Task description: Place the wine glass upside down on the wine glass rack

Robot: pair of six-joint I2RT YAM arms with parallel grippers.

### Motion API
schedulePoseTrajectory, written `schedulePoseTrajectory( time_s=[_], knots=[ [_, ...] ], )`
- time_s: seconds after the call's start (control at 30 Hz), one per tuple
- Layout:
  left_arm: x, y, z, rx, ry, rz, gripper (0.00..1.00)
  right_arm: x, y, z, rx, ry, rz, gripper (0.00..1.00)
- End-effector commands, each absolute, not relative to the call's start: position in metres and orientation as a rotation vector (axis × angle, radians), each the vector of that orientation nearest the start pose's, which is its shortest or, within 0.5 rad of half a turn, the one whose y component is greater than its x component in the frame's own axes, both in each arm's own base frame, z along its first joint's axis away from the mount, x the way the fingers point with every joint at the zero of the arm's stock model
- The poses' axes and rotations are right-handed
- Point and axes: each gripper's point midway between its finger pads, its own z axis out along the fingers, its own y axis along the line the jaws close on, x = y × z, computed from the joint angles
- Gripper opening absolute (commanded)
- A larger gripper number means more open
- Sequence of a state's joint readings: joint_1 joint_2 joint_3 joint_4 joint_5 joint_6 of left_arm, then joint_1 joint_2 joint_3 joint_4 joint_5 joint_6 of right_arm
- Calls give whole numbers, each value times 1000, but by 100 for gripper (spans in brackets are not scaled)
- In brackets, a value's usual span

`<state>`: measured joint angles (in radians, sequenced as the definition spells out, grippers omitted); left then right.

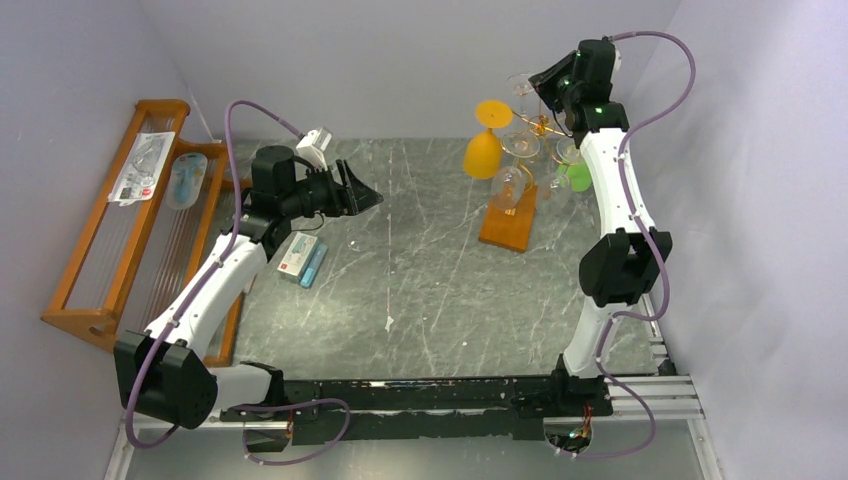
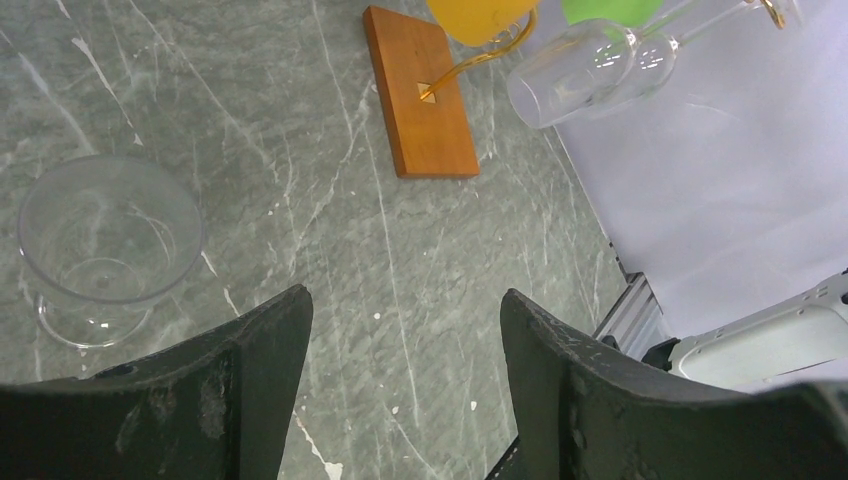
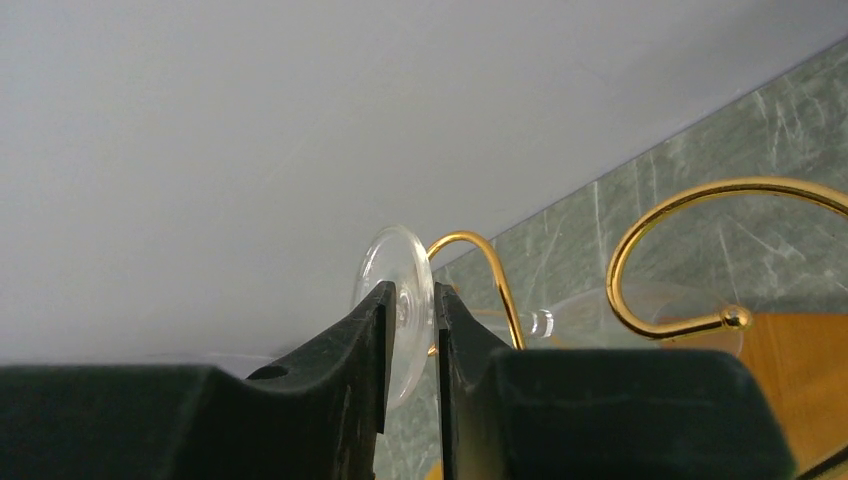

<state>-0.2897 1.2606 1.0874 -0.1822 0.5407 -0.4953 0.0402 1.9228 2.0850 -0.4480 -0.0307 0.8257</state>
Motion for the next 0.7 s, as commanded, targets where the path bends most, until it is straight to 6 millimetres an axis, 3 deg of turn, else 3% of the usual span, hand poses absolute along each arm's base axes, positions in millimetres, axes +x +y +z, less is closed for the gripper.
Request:
schedulePoseTrajectory(
  time_s=[0.0,0.23,0.5,0.67],
  knots=[
    [336,-210,282,189,1989,-1004,73,577,58,358,692,1782,615,23],
    [335,-210,282,189,1990,-1004,73,580,59,351,694,1798,610,23],
    [336,-208,290,188,1974,-994,73,575,54,364,695,1768,594,52],
    [335,-207,292,188,1969,-986,73,570,52,375,691,1748,580,63]
  ],
)
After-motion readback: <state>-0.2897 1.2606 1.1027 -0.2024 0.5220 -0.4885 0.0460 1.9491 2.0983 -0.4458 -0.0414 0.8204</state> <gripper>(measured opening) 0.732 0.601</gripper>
